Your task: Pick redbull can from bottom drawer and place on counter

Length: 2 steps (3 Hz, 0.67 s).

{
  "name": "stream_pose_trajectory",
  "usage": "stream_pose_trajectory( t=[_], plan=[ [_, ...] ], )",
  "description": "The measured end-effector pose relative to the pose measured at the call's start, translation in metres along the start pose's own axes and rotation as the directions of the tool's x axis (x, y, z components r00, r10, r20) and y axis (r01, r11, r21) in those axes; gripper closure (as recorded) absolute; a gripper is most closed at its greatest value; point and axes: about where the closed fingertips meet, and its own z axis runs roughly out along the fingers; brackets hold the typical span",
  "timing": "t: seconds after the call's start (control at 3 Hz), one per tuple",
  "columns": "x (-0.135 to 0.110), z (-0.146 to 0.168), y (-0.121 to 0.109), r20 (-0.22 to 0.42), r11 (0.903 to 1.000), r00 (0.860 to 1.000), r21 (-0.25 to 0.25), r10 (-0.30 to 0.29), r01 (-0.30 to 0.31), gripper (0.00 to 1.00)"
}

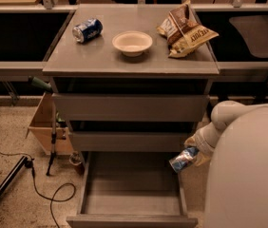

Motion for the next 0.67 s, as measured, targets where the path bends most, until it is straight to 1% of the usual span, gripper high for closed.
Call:
stream_pose_trajectory(
  t=[0.33,0.67],
  plan=[
    [0.004,-0.032,0.001,0.008,0.997,1.0,-0.077,-0.005,0.006,1.0],
    [0.029,-0.065,-0.017,0.044,0.9888,0.998,-0.14,-0.047,0.052,1.0]
  ],
)
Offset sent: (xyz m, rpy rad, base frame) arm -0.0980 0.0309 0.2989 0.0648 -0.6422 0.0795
